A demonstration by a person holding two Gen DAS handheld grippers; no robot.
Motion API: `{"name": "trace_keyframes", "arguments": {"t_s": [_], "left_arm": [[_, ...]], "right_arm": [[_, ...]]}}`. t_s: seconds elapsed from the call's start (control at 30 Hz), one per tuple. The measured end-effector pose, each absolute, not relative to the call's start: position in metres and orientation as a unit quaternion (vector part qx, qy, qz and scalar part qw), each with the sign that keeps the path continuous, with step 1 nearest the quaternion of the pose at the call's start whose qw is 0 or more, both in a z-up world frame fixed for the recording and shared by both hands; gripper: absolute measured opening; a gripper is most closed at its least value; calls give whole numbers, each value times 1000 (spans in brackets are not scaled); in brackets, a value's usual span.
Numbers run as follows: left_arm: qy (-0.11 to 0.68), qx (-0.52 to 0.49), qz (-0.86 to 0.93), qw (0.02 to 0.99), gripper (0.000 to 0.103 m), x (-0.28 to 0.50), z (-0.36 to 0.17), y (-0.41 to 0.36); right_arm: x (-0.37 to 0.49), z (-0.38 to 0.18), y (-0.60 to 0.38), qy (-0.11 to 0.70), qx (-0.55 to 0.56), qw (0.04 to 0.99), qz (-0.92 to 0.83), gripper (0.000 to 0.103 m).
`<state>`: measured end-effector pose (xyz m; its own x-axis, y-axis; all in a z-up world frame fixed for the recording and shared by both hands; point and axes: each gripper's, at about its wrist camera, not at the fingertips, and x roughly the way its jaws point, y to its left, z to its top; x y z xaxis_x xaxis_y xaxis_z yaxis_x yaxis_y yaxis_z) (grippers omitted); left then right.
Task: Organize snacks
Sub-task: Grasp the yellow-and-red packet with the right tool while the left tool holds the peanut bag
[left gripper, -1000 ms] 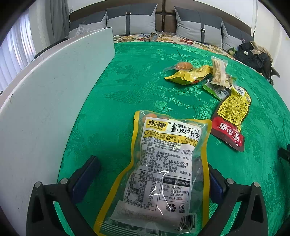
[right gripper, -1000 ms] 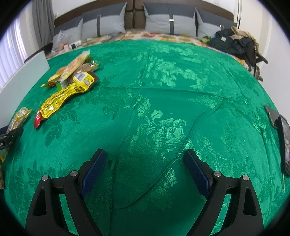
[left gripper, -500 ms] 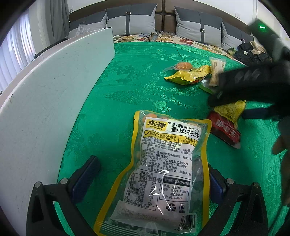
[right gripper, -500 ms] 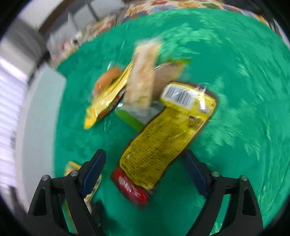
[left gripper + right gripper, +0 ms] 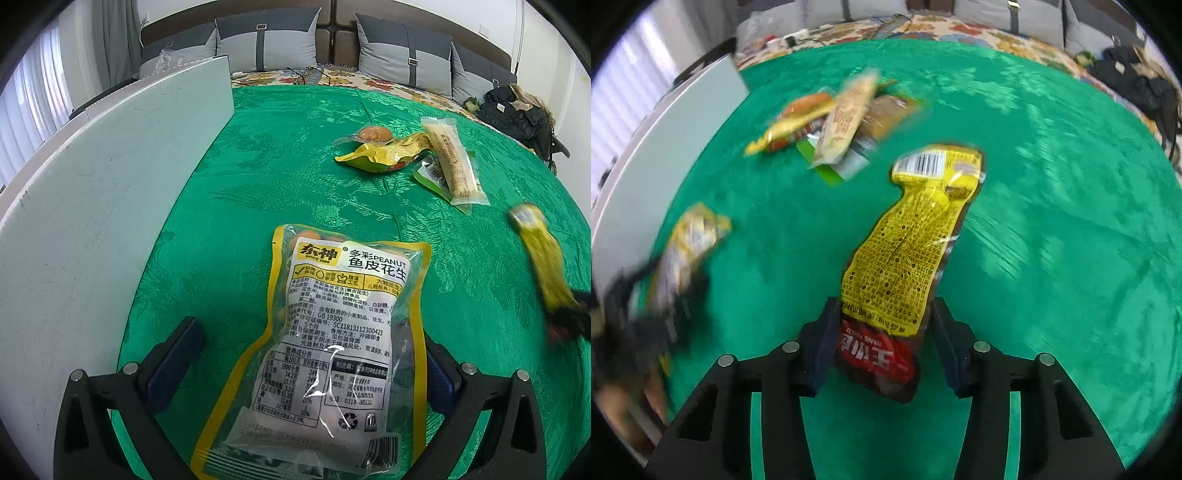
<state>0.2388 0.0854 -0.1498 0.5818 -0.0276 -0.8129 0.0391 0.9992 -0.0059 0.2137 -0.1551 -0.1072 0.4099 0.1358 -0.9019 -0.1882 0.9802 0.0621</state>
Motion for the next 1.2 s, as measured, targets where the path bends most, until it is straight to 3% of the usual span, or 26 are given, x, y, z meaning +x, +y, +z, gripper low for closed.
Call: {"name": "trace_keyframes", "arguments": {"t_s": [0.13, 0.17, 0.2, 0.3, 0.57, 1.2], "left_arm": [[457, 6, -18, 889, 103, 239, -150, 85], [457, 6, -18, 889, 103, 239, -150, 85], [457, 6, -18, 889, 103, 239, -150, 85], [457, 6, -18, 889, 103, 239, -150, 85], [456, 6, -18, 890, 103, 239, -150, 86], [456, 6, -18, 890, 103, 238, -150, 85]], "right_arm": [[175, -112, -188, 491, -40, 863, 107, 57], [171, -115, -191, 478, -44, 871, 108, 62], [167, -117, -191, 465, -52, 877, 107, 74], [157, -124, -191, 433, -64, 893, 107, 83], [167, -124, -195, 438, -59, 891, 103, 88], [165, -123, -195, 438, -59, 891, 102, 89]]}}
